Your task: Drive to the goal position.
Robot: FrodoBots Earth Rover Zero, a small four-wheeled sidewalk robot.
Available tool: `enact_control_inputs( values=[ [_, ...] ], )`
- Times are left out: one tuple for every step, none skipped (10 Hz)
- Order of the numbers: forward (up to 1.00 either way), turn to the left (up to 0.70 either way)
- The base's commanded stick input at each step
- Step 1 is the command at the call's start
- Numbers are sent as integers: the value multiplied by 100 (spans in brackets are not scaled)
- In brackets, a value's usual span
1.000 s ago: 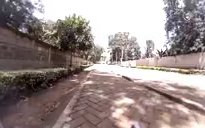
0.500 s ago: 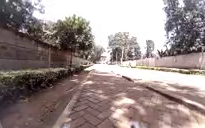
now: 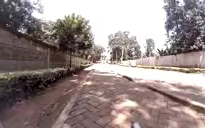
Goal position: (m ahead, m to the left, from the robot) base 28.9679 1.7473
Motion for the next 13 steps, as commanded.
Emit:
enact_control_inputs(
  values=[
    [70, 0],
    [70, 0],
    [70, 0],
    [70, 0],
    [70, 0],
    [70, -3],
    [70, -6],
    [70, -35],
    [70, -35],
    [70, -35],
    [70, -35],
    [70, -35],
    [70, -35]
  ],
)
